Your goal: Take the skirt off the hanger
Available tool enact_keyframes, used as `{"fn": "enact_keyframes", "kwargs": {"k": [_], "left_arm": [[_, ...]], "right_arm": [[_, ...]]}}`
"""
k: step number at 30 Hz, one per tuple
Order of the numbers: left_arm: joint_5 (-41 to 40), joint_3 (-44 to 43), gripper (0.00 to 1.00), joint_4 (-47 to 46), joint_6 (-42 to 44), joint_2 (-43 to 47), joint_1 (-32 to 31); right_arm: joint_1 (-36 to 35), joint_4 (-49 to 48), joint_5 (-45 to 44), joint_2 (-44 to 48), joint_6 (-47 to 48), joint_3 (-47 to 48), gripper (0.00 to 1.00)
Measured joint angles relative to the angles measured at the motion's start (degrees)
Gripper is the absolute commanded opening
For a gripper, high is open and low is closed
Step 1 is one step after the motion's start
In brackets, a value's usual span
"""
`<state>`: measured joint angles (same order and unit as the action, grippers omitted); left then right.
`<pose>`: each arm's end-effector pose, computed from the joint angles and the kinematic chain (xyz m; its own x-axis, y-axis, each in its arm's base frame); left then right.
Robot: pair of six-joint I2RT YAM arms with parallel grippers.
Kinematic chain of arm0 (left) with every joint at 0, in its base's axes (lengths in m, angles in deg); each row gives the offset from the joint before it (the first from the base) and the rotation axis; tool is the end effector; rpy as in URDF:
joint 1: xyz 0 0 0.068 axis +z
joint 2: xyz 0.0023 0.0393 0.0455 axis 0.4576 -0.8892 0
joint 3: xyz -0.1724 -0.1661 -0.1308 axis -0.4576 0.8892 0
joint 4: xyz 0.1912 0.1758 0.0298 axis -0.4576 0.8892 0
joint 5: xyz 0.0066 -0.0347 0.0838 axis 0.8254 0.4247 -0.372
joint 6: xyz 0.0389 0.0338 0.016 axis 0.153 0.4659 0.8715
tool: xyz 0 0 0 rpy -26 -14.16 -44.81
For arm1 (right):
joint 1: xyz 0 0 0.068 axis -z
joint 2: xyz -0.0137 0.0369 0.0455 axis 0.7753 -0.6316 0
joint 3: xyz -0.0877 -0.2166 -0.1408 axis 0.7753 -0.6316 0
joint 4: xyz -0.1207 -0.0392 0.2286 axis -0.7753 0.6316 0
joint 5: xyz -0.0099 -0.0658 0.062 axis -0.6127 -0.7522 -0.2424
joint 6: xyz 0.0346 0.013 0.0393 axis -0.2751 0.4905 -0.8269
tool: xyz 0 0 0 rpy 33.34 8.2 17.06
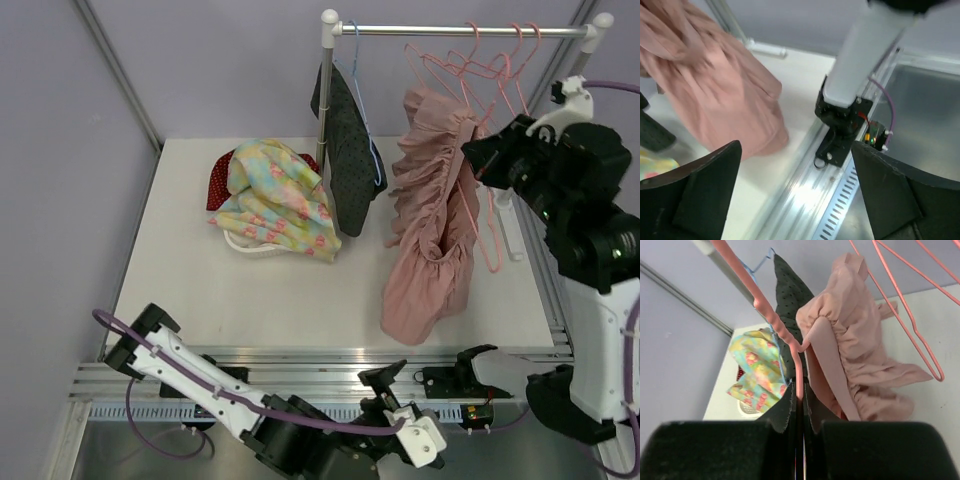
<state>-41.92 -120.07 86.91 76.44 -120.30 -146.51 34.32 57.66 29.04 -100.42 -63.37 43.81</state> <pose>-0.1482 -0.3287 0.3767 0.1188 0.2588 -0.9586 0.8241 0.5128 0.2406 0.1557 0.0446 0.5540 -0.2523 0.3350 -0.9078 -0.1562 0.9118 0.3799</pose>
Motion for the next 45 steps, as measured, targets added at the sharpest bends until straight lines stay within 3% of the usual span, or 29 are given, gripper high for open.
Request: {"fn": "enact_keyframes", "kwargs": {"k": [6,10,14,17,22,27,32,38,45], "left_arm": [[-0.2,0.57,0.99,-10.1,8.68,11.78,-0.68],[0.17,1.44,0.99,-17.22,13.42,17.33,-0.44],[4.87,7.58,0.99,-20.28,13.44,21.38,2.12],[10.4,13.07,0.99,-20.65,11.74,23.17,9.16],[22.32,21.09,0.99,-21.42,5.31,24.35,28.65],[31.69,19.5,0.99,-23.47,-0.57,16.94,39.58],[39.8,9.9,0.99,-22.45,-6.84,0.22,45.72],[41.62,-4.33,0.99,-15.06,-14.05,-19.76,52.22],[45.53,-14.23,0.97,-8.41,-18.32,-33.57,59.52]], "right_arm": [[0.15,-1.05,3.08,11.43,-2.29,-5.44,0.0],[0.17,-0.83,4.94,13.03,-3.58,-6.97,0.0],[0.17,0.9,7.04,13.27,-5.07,-7.58,0.0],[0.2,2.05,8.72,13.88,-6.03,-6.43,0.0],[0.2,5.18,10.56,17.59,-7.13,-1.33,0.0],[0.2,8.5,12.17,23.41,-7.5,4.24,0.0],[0.2,9.77,11.54,25.42,-6.62,0.74,0.0],[0.2,13.57,9.38,22.97,-5.73,-2.51,0.0],[0.2,16.13,7.65,24.33,-4.66,-0.81,0.0]]}}
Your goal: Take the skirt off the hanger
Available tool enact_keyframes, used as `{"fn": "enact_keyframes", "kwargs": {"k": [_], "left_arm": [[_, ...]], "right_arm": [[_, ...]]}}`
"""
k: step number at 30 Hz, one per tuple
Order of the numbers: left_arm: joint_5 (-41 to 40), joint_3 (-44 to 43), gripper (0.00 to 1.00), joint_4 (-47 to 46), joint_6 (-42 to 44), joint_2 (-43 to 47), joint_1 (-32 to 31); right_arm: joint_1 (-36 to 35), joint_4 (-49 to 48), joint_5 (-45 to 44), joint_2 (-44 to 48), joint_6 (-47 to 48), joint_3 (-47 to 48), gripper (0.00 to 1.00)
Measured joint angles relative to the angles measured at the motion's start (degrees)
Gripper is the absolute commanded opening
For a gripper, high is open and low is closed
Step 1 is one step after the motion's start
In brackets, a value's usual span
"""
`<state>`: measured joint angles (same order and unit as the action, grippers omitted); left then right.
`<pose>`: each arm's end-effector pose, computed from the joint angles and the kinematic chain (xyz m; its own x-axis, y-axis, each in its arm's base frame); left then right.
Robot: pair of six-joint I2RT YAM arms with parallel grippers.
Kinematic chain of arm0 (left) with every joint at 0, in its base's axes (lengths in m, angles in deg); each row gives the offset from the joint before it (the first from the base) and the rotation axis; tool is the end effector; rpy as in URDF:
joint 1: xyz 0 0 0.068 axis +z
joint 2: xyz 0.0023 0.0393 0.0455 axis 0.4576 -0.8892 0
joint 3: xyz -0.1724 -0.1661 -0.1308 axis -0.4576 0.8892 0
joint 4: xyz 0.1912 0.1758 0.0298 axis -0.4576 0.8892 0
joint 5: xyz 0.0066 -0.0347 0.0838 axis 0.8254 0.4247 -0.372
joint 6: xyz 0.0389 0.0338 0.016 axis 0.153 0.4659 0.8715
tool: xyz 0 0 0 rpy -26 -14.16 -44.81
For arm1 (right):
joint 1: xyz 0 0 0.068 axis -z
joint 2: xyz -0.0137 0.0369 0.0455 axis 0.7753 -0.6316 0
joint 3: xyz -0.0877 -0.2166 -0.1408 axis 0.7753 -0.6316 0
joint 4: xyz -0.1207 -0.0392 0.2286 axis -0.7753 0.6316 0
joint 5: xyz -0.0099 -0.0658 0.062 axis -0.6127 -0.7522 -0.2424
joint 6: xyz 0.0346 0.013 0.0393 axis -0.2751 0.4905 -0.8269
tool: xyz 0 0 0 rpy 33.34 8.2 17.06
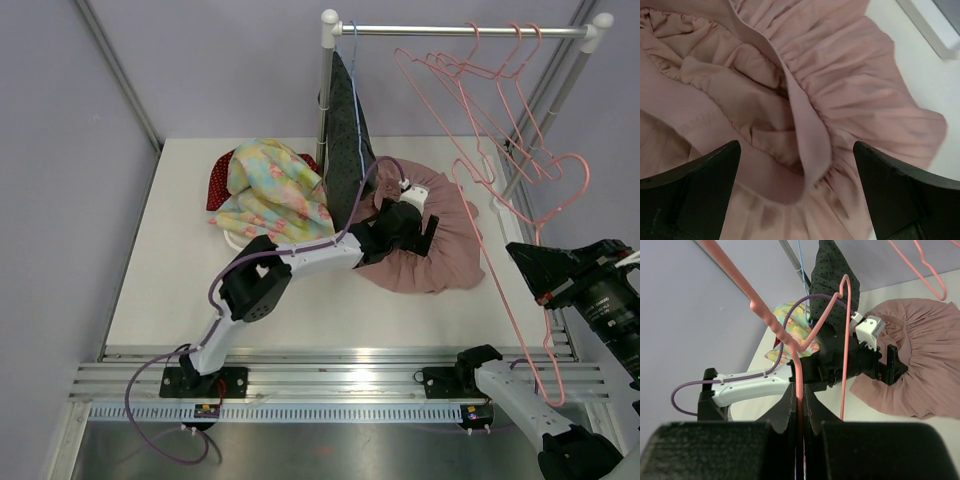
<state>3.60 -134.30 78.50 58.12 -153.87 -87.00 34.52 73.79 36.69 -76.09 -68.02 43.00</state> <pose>0.2646 -0.4338 0.2221 -0.4879 0.1509 -0.8597 0.5662 0.8043 -0.1801 -0.0254 -0.0040 0.5407 -0.2130 0.4218 -0.8813 -0.3013 0.8297 0.4699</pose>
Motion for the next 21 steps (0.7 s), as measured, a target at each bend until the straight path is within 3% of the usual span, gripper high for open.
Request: {"fn": "enact_keyframes", "kwargs": {"k": [1,3,4,8,11,15,19,21], "left_arm": [[0.94,-1.11,0.81,0.2,-0.42,-1.42,0.68],[3.67,-4.26,0.11,0.74,-1.84,-5.4,2.03],[4.94,-5.05,0.0,1.05,-2.1,-6.78,2.25],[7.67,-3.08,0.0,1.55,-3.1,-8.28,1.14],[8.2,8.41,0.0,0.07,-4.09,-0.94,-0.98],[1.75,17.42,0.0,9.62,-3.91,18.27,-7.23],[-11.21,14.64,0.0,19.58,-2.99,41.03,-19.1],[-15.96,12.0,0.0,23.61,-2.21,49.33,-21.14]], "right_arm": [[0.0,0.22,-0.13,0.42,0.15,0.11,0.0],[0.0,0.5,-0.22,1.07,0.39,0.09,0.0],[0.0,0.46,-0.22,1.29,0.48,-0.07,0.0],[0.0,0.26,-0.22,1.81,0.63,-2.23,0.0],[0.0,-0.2,-0.26,1.84,0.83,-4.7,0.0],[-0.02,-0.66,-1.16,1.81,1.22,-7.13,0.0],[0.0,-2.36,-1.22,1.84,1.31,-8.92,0.0],[0.0,-3.56,-1.18,1.84,1.29,-10.29,0.0]]}}
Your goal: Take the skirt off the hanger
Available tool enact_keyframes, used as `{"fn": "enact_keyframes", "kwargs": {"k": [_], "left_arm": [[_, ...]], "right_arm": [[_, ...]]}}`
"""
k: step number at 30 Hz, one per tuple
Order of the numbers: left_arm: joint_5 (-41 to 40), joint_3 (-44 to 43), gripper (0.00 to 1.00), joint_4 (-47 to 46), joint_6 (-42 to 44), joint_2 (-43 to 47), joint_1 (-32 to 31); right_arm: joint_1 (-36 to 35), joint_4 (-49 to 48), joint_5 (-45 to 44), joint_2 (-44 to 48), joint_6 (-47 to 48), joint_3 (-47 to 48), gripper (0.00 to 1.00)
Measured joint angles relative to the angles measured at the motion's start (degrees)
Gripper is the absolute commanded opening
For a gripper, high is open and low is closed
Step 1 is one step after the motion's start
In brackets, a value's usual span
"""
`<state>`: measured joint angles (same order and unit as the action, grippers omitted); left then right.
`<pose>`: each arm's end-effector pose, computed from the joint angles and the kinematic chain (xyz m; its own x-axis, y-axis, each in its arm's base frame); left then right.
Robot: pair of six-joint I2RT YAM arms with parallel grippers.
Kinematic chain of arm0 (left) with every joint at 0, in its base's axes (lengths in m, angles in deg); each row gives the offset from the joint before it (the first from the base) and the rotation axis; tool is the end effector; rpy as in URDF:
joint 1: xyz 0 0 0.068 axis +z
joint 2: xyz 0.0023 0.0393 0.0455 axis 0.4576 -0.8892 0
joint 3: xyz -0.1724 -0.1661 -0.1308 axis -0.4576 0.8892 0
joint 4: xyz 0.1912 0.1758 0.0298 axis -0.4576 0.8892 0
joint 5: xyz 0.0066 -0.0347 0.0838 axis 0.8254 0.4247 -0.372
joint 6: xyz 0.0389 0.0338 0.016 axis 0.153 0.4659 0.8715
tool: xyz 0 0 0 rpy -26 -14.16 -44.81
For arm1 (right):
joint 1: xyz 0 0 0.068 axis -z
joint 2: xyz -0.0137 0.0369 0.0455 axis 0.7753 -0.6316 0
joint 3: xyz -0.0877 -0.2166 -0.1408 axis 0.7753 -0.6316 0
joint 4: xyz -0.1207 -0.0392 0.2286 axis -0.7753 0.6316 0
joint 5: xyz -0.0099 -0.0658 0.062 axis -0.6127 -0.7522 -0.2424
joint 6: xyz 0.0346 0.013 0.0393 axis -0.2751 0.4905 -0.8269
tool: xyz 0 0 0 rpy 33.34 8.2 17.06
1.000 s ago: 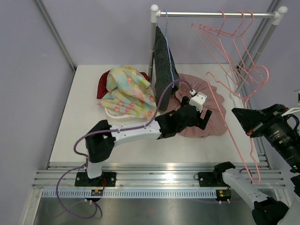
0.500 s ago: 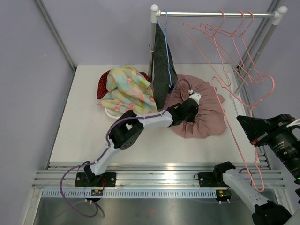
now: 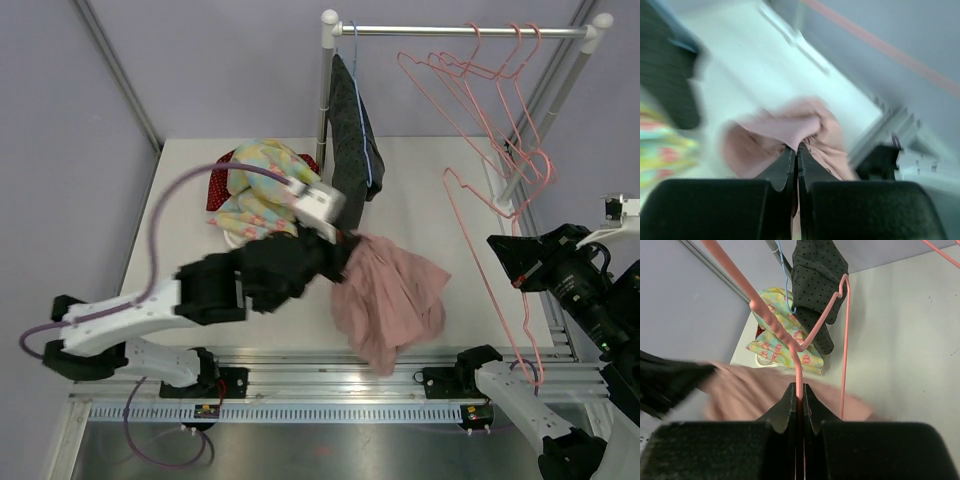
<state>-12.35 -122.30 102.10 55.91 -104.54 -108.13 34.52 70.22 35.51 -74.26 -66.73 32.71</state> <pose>0.0633 -0.2738 0.4440 -0.3381 -0.0021 -0.9411 0.6724 0.6992 -0.2431 0.0034 0.0036 0.5173 -0.2703 0.3850 -0.8825 -0.2519 0.8564 0.4507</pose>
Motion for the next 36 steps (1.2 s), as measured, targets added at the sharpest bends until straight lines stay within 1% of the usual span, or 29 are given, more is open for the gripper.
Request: {"fn": "enact_keyframes", "kwargs": {"k": [1,3,4,6,8,9,11,13,14,16,17,19,20,22,26,29,32,34,36], "left_arm": [[-2.71,-1.27,0.0,1.95,0.85,3.89,0.81],[-6.4,-3.39,0.0,6.1,3.37,9.62,7.3],[-7.48,-4.46,0.0,7.56,4.85,11.5,11.43],[-7.87,-7.19,0.0,9.35,8.26,12.76,21.86],[-5.51,-10.64,0.0,9.88,11.32,11.61,31.32],[-3.67,-13.27,0.0,10.23,12.57,9.99,36.94],[1.6,-21.31,0.0,10.75,14.23,4.57,46.21],[7.48,-32.59,0.0,12.55,14.88,-3.8,54.03],[10.45,-38.6,0.0,12.48,14.93,-8.28,56.68],[15.08,-47.01,0.0,12.57,14.93,-15.98,60.13],[17.2,-49.99,0.0,12.87,14.91,-19.34,61.09],[20.5,-50.66,0.0,12.61,14.62,-23.26,61.88],[22.03,-48.83,0.0,12.41,14.36,-24.22,61.96],[24.09,-42.23,0.0,11.37,13.7,-24.41,61.94],[25.79,-23.21,0.0,5.77,11.61,-20.33,61.94],[25.57,-6.4,0.0,1.27,8.98,-13.46,61.9],[24.22,10.82,0.0,-4.13,5.27,-3.5,61.88],[23.5,19.06,0.0,-6.78,3.17,2.25,61.9],[23.5,25.05,0.0,-9.16,1.25,6.29,61.9]], "right_arm": [[0.0,-0.5,0.04,0.0,-0.02,-0.76,0.0],[-0.02,-1.29,0.13,0.02,-0.13,-2.25,0.0],[0.0,-1.64,0.17,0.0,-0.28,-2.95,0.0],[0.0,-2.01,0.2,0.0,-0.42,-3.76,0.0],[-0.02,-2.14,0.17,0.02,-0.52,-4.04,0.0],[0.0,-2.23,0.17,0.04,-0.55,-4.09,0.0],[0.0,-2.34,0.2,0.2,-0.59,-4.13,0.0],[0.0,-2.4,0.17,0.31,-0.7,-4.13,0.0],[0.0,-2.43,0.15,0.33,-0.72,-4.13,0.0],[0.0,-2.4,0.04,0.35,-0.7,-4.13,0.0],[0.0,-2.36,-0.04,0.35,-0.68,-4.13,0.0],[0.0,-2.19,-0.28,0.35,-0.59,-4.13,0.0],[-0.02,-2.08,-0.42,0.35,-0.46,-4.11,0.0],[0.0,-1.77,-0.63,0.35,-0.2,-4.09,0.0],[0.0,-1.57,-1.62,0.35,0.44,-3.89,0.0],[0.0,-1.57,-1.95,0.35,0.87,-3.91,0.0],[0.0,-1.62,-1.99,0.35,1.09,-4.04,0.0],[0.0,-1.73,-1.95,0.33,1.16,-4.42,0.0],[0.0,-2.27,-1.92,0.22,1.2,-5.03,0.0]]}}
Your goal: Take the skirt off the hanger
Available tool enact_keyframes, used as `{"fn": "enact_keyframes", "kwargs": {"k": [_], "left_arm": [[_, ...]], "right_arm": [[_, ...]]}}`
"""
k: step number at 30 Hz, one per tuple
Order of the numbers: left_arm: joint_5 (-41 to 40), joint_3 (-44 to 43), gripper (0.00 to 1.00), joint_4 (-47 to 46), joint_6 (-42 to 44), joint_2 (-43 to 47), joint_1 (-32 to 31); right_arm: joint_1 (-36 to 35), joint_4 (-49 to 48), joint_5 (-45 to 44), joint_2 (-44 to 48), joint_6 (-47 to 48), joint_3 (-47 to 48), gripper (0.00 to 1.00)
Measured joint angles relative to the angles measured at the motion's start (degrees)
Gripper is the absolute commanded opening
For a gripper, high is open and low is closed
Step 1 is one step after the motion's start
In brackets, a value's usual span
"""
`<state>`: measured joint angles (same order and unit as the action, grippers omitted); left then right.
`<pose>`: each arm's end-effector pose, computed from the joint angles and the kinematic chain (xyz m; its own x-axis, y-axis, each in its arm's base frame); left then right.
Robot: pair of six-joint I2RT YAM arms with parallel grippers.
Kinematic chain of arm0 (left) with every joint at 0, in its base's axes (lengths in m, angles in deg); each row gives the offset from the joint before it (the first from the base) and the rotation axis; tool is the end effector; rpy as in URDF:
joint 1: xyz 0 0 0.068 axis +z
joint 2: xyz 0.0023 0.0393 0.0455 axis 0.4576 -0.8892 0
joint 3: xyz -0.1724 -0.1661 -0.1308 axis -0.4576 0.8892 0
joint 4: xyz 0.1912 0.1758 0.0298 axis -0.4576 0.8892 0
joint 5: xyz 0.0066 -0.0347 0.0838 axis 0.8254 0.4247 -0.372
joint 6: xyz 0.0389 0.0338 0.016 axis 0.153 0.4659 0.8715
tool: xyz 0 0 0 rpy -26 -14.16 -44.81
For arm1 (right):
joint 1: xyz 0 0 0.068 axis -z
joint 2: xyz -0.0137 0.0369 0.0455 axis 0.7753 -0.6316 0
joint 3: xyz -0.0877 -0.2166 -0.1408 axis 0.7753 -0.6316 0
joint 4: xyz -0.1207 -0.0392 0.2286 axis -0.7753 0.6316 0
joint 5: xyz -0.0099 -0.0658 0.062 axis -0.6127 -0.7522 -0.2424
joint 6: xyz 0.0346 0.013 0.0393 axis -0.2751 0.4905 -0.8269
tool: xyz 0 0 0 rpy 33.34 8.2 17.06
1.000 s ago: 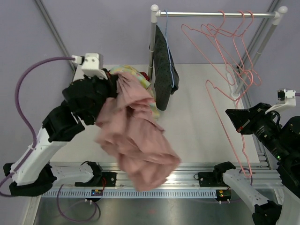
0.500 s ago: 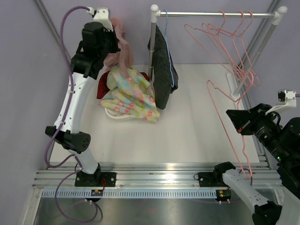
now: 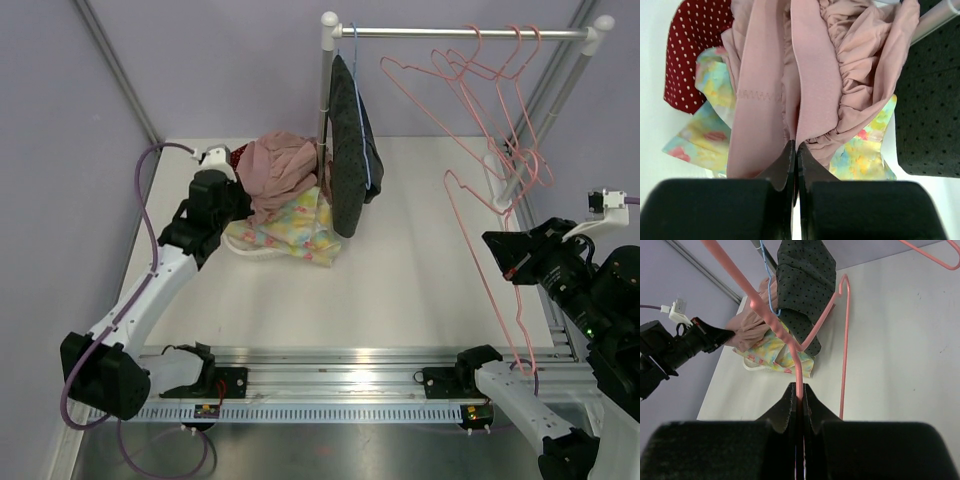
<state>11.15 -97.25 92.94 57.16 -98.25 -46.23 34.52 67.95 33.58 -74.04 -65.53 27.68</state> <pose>0.2598 -0.0835 0.3371 -0.4518 -0.2373 -0.8600 0.0201 0.9610 -0.2757 0.0216 0.0077 0.5049 -0.2894 0.3606 -0.8867 -0.2109 0.8796 0.4265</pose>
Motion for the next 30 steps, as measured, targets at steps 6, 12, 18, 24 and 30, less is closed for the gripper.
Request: {"fn": "enact_keyframes", "kwargs": {"k": [6,12,18,24,30], "left_arm": [[3.45,4.22,0.7,-4.48,-2.64,-5.05,-0.09],[2.75,4.57,0.99,-0.59,-4.76,-13.16,-4.96],[-3.58,5.95,0.99,6.36,-8.13,4.02,-17.7],[-9.92,7.52,0.99,14.29,-14.08,25.22,-30.01],[-15.52,7.76,0.99,27.82,-15.98,31.17,-30.42]], "right_arm": [[0.0,-4.59,0.37,-3.28,0.04,-1.44,0.0],[0.0,-12.68,0.26,-14.64,1.36,-0.63,0.0],[0.0,-18.01,-1.88,-32.48,4.94,11.34,0.0],[0.13,-21.07,-5.53,-45.77,7.74,23.87,0.0],[2.23,-23.12,-6.64,-58.45,8.2,36.06,0.0]]}}
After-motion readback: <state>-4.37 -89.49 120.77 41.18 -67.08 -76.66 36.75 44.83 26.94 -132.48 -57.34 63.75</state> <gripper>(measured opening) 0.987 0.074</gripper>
